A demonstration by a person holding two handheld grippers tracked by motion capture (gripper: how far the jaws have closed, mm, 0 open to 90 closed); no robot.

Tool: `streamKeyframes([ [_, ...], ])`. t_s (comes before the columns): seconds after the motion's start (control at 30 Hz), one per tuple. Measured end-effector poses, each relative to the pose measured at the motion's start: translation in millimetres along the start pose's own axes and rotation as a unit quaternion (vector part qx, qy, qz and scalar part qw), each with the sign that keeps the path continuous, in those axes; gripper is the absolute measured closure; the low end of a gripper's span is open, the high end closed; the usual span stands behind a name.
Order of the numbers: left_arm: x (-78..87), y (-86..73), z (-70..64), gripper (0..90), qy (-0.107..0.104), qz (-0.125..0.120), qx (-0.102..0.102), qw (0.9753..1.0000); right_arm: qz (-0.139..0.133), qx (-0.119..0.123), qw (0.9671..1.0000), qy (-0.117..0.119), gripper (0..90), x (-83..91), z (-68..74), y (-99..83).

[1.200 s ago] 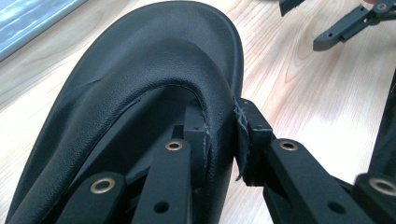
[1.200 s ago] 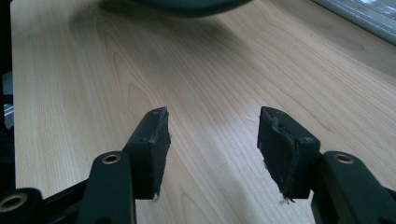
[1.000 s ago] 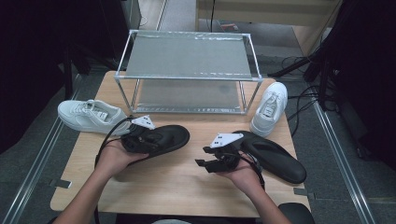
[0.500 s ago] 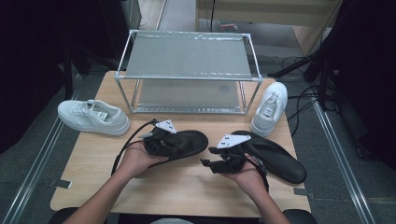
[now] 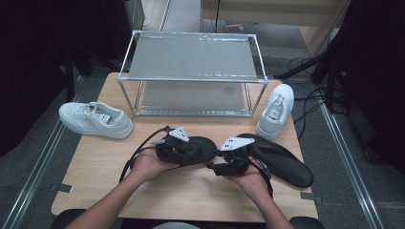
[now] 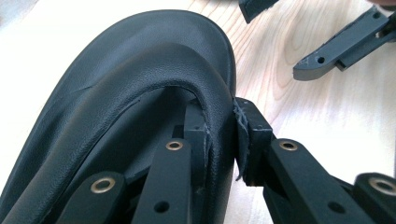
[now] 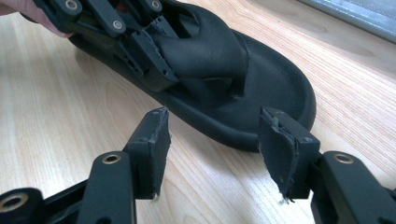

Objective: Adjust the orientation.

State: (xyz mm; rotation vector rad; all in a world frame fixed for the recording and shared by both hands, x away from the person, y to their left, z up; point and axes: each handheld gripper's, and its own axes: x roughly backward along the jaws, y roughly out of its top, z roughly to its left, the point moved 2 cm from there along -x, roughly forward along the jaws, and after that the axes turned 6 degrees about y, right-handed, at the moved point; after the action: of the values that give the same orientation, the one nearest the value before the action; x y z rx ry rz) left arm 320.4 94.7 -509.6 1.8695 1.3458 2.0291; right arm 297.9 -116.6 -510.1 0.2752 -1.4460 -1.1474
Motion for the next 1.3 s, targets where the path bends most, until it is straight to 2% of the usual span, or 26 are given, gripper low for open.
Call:
streamKeyframes([
  [0.2, -1.8, -5.5, 4.7, 76.3, -0.001, 0.003, 0.006, 1.0000, -0.001, -0.002, 1.0000, -0.002, 45.1, -5.7, 0.3, 2.1],
  [0.27, -0.5, -5.7, 6.2, 70.4, 0.001, 0.002, 0.009, 1.0000, 0.000, -0.001, 1.0000, -0.003, 45.1, -7.3, 0.8, 2.5],
  [0.37, 2.9, -5.7, 8.4, 66.8, 0.000, -0.002, 0.009, 1.0000, 0.003, 0.002, 1.0000, -0.001, 45.1, -10.2, 2.2, 2.7],
  [0.57, 20.5, -7.7, 10.6, 61.0, -0.003, -0.005, 0.006, 1.0000, 0.006, 0.010, 0.9999, 0.001, 45.2, -14.6, 7.2, 3.8],
  [0.7, 40.7, -11.6, 15.1, 59.0, 0.000, -0.021, -0.002, 0.9998, 0.006, 0.012, 0.9999, 0.001, 45.3, -17.5, 10.7, 4.8],
  [0.8, 52.7, -16.0, 21.2, 58.9, 0.005, -0.028, 0.001, 0.9996, 0.005, 0.014, 0.9999, 0.002, 45.7, -19.7, 13.2, 5.7],
  [0.9, 61.3, -22.3, 32.1, 61.7, 0.008, -0.033, 0.014, 0.9993, 0.003, 0.015, 0.9999, 0.002, 45.7, -22.1, 14.9, 6.4],
  [0.93, 61.3, -22.3, 32.1, 63.8, 0.008, -0.033, 0.014, 0.9993, 0.003, 0.015, 0.9999, 0.002, 45.7, -22.1, 14.9, 6.4],
  [1.03, 64.9, -32.5, 52.3, 69.1, 0.026, -0.024, 0.033, 0.9988, 0.009, 0.018, 0.9998, 0.000, 45.6, -26.6, 17.4, 5.8],
  [1.13, 64.9, -39.3, 65.9, 75.5, 0.044, -0.025, 0.035, 0.9981, 0.009, 0.020, 0.9998, 0.001, 46.3, -31.4, 19.6, 6.2],
  [1.3, 62.6, -48.0, 84.5, 87.2, 0.040, -0.024, 0.047, 0.9978, -0.005, 0.019, 0.9998, 0.003, 50.9, -34.4, 24.0, 9.6],
])
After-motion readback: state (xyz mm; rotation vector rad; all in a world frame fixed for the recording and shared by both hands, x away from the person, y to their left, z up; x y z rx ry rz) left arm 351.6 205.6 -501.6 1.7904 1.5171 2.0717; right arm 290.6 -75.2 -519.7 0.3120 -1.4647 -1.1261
